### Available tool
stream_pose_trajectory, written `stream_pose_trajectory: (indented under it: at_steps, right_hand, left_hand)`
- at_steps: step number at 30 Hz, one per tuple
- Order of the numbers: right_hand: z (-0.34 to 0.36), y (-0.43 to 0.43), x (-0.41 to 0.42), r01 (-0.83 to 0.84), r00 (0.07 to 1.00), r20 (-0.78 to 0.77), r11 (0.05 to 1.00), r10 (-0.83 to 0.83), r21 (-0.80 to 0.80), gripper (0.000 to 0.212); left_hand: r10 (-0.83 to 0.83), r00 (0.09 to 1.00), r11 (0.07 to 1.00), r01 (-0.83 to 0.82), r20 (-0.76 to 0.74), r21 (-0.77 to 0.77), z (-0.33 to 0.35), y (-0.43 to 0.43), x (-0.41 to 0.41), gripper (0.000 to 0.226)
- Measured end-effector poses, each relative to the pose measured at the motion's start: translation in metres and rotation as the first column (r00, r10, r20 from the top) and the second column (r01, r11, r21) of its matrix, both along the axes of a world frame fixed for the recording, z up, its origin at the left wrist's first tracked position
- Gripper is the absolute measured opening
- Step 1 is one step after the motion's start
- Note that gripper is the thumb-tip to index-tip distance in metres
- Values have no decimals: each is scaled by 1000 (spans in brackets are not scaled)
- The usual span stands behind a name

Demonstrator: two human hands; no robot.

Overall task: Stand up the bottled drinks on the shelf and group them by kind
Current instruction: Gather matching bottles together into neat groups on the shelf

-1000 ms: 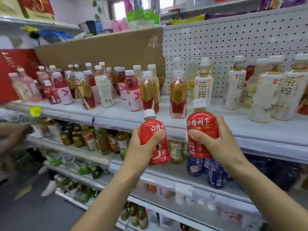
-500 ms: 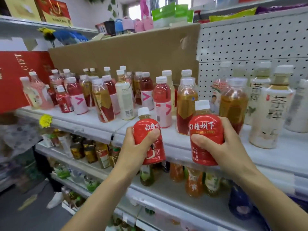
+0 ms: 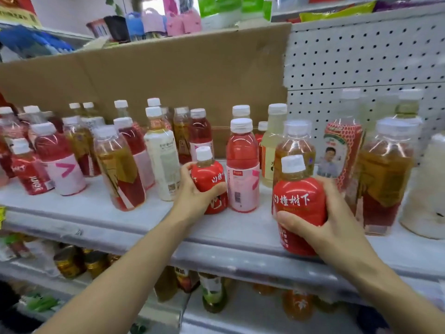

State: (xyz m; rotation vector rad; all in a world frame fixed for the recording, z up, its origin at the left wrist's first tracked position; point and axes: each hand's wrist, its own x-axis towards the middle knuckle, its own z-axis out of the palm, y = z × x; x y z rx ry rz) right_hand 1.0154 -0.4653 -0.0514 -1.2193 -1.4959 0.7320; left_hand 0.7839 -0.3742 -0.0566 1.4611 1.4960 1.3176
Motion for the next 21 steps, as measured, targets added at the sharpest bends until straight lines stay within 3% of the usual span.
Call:
stream_pose_trajectory:
  at_steps: [9, 13, 18, 21]
  right_hand:
    - [-1, -5, -41, 155, 988, -13, 988, -155, 24, 73]
    - [-7, -2, -72, 153, 988, -23, 987, -152, 49, 76]
    - [-14, 24, -124, 93, 996, -10, 995, -92, 44, 74]
    - [-19, 43, -150, 87, 995, 51, 995, -89, 56, 74]
  left_hand:
    - [-299, 954, 950, 299, 20, -94, 5, 56, -21, 92]
    - [-271, 962, 962, 271, -8, 31, 3, 30, -33, 73]
    - [-414, 910, 903, 410, 4, 132, 4, -3, -48, 77]
    - [-424, 901, 894, 432, -89, 116, -4, -1, -56, 106]
